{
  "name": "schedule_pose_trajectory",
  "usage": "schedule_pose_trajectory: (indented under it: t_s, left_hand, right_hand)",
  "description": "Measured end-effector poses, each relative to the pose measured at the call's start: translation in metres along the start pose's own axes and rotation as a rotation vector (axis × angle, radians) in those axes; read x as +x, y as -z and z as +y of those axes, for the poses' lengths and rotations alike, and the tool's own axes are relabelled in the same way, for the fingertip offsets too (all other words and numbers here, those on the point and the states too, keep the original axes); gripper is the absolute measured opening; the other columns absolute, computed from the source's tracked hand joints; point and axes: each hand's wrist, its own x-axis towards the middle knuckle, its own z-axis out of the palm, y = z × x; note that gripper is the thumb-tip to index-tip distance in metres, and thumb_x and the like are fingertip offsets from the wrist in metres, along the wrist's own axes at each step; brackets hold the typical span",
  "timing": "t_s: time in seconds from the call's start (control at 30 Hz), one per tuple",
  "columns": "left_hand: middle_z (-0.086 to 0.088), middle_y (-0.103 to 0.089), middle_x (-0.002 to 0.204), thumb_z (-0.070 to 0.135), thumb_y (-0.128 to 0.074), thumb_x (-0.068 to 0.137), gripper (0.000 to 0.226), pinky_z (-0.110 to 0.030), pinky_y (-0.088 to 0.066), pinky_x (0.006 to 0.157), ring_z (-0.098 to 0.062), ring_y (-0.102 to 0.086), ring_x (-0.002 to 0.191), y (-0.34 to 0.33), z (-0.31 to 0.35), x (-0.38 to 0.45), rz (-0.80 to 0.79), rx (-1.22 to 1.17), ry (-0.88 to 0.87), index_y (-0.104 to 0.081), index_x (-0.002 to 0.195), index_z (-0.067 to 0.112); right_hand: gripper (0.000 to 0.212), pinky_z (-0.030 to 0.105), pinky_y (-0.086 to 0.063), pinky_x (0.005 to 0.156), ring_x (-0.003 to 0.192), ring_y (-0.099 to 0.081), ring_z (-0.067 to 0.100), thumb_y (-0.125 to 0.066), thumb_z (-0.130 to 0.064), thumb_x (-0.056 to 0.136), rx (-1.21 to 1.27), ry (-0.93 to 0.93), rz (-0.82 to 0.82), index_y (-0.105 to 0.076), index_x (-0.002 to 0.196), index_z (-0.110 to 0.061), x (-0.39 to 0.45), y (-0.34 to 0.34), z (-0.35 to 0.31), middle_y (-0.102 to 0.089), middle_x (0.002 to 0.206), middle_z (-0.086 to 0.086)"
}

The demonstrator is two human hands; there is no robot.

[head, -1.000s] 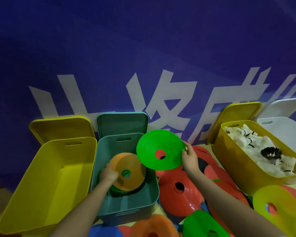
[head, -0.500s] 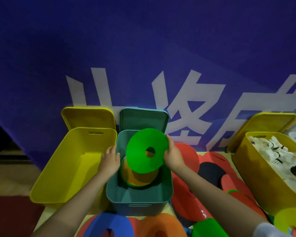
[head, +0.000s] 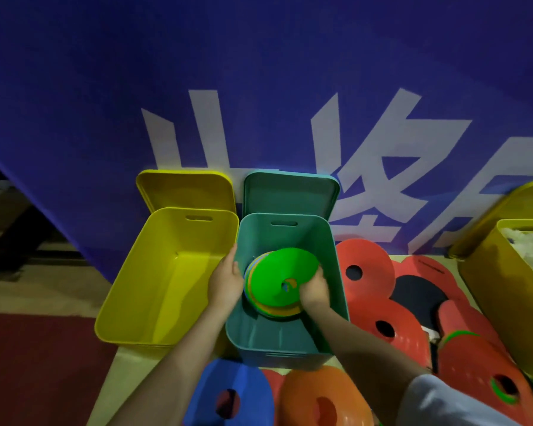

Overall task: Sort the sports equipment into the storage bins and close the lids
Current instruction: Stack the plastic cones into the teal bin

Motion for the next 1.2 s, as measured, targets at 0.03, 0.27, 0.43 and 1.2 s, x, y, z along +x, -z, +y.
schedule_pose_trajectory:
  t_s: [0.03, 0.27, 0.43, 1.2]
  left_hand:
    - [-0.005, -0.046, 0.144, 0.008, -0.040, 0.099, 0.047, -0.029, -0.039, 0.099, -0.026, -0.048, 0.127, 0.000, 0.001, -0.001, -0.001, 0.007, 0.003, -0.039, 0.144, 0.019]
    - [-0.008, -0.053, 0.135, 0.016, -0.052, 0.094, 0.038, -0.037, -0.037, 0.103, -0.028, -0.045, 0.124, 0.003, 0.009, -0.007, 0.102, 0.261, -0.174, -0.054, 0.132, 0.013]
    - [-0.005, -0.057, 0.126, 0.018, -0.055, 0.092, 0.031, -0.036, -0.038, 0.103, -0.023, -0.048, 0.119, -0.013, 0.077, -0.020, 0.101, 0.100, -0.425, -0.061, 0.122, 0.014]
    - [-0.025, -0.045, 0.134, 0.025, -0.054, 0.088, 0.058, -0.042, -0.040, 0.100, -0.043, -0.048, 0.120, -0.237, 0.159, 0.031, -0.396, 0.515, 0.023, -0.037, 0.143, 0.013]
  right_hand:
    - [0.048, 0.034, -0.042, 0.094, 0.117, -0.056, 0.032, -0.057, -0.010, 0.090, -0.086, -0.031, -0.063, -0.045, 0.136, -0.005, 0.005, -0.004, 0.005, -0.057, 0.131, 0.017]
    - [0.038, 0.036, -0.042, 0.095, 0.115, -0.056, 0.035, -0.049, -0.011, 0.092, -0.307, 0.187, -0.213, -0.053, 0.129, -0.001, -0.012, 0.032, -0.018, -0.059, 0.124, 0.024]
    - [0.030, 0.035, -0.049, 0.090, 0.101, -0.060, 0.020, -0.050, -0.003, 0.092, 0.135, 0.446, -0.060, -0.061, 0.119, -0.012, -0.013, 0.126, -0.007, -0.063, 0.108, -0.001]
    - [0.098, 0.042, -0.035, 0.106, 0.127, -0.040, 0.033, -0.061, -0.068, 0.072, -0.495, -0.063, -0.124, -0.022, 0.148, -0.021, 0.039, 0.209, 0.170, -0.042, 0.136, 0.012]
